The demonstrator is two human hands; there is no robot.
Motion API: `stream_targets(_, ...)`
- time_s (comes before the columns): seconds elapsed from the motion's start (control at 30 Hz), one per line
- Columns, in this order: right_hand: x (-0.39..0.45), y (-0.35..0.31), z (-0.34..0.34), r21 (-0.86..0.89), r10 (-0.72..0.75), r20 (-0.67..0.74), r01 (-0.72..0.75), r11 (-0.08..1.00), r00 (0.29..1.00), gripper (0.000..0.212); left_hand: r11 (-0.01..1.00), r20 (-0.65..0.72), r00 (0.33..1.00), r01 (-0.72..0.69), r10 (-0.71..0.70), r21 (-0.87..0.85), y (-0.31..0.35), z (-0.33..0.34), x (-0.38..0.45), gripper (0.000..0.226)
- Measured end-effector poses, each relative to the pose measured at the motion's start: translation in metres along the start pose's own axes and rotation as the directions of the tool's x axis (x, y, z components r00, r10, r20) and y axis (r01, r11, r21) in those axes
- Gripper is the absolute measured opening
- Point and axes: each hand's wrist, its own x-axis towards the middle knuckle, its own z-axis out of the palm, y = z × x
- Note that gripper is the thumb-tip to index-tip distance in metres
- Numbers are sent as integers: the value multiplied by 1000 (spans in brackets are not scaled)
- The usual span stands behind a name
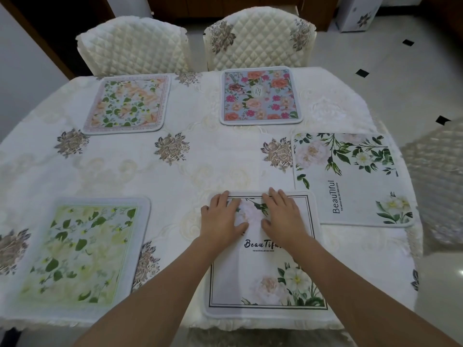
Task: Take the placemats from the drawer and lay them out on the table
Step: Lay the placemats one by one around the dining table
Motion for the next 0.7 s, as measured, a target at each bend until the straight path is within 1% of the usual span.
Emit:
stream_targets(0.1,4,-3,3,10,-19,6,19,1000,1000,66,999,5,1000,-5,5,33,1,-1,6,68)
stream_targets(0.17,4,-1,5,-3,-36,6,36,999,999,65,998,28,999,-42,41,51,3,-2,10,69)
stream_targets(0.23,1,2,7,-8,-61,-11,61,998,998,64,994,54,994,-98,96,54,8,1,12,64)
stream_targets(0.33,-5,4,10,-40,-89,-5,89,995,996,62,986,48,989,-147,143,77,13,9,9,56)
stream_targets(0.47,-8,-1,14,-103,-136,43,140,985,990,71,973,56,973,-225,222,48,18,11,7,54)
stream_targets(0.6,-9,4,12,-54,-125,11,125,991,992,64,966,59,969,-244,240,88,14,11,7,55)
stream_targets(0.7,-12,11,9,-66,-80,7,80,995,997,61,974,58,979,-201,196,102,5,10,4,55)
